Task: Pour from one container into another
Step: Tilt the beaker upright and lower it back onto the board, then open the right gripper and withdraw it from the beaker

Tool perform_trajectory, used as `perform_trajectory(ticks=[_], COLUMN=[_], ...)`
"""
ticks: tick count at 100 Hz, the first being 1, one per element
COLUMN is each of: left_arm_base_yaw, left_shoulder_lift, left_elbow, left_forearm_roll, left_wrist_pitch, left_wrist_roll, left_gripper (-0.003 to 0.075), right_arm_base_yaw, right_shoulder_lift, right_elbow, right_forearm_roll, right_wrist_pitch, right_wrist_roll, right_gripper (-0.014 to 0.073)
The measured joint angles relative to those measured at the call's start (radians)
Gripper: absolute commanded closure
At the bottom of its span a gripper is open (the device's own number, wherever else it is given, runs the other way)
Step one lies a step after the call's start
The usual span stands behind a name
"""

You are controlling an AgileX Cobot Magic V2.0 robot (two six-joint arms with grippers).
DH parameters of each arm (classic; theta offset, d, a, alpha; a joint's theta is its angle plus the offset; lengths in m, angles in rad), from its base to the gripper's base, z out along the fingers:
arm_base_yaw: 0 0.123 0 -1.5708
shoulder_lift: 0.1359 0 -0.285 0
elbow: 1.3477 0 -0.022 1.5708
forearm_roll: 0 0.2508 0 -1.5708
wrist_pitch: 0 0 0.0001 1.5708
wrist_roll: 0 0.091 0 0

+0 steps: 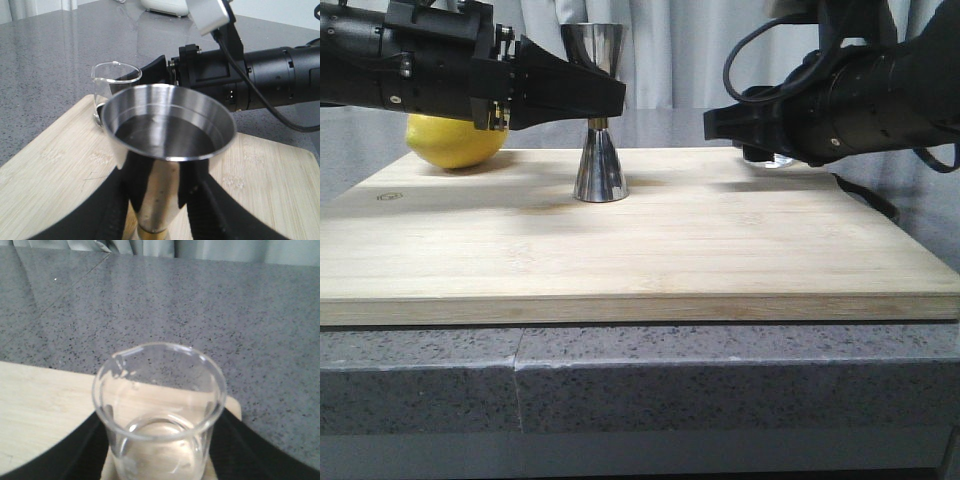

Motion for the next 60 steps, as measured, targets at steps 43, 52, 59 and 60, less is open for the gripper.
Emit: perform_trajectory(ticks=[43,52,59,60], left_arm_base_yaw=[0.0,0.0,0.0,0.0], left_shoulder_lift=[0.0,0.0,0.0,0.0], left_elbow=[0.0,0.0,0.0,0.0], left_forearm_roll=[0.0,0.0,0.0,0.0], left_wrist_pitch=[0.0,0.0,0.0,0.0], left_wrist_roll=[0.0,0.0,0.0,0.0], left_gripper=[0.0482,0.0482,0.0482,0.0482], right_arm_base_yaw=[0.002,0.002,0.002,0.002], right_shoulder_lift=[-0.097,-0.151,-0.194,-0.199], right_elbow=[0.0,0.014,0.037,0.04], right_forearm_roll=[0.0,0.0,0.0,0.0], right_wrist_pitch=[0.165,0.226,0.255,0.257], right_wrist_roll=[0.0,0.0,0.0,0.0], right_gripper=[-0.0024,-0.0024,-0.0024,-0.0024])
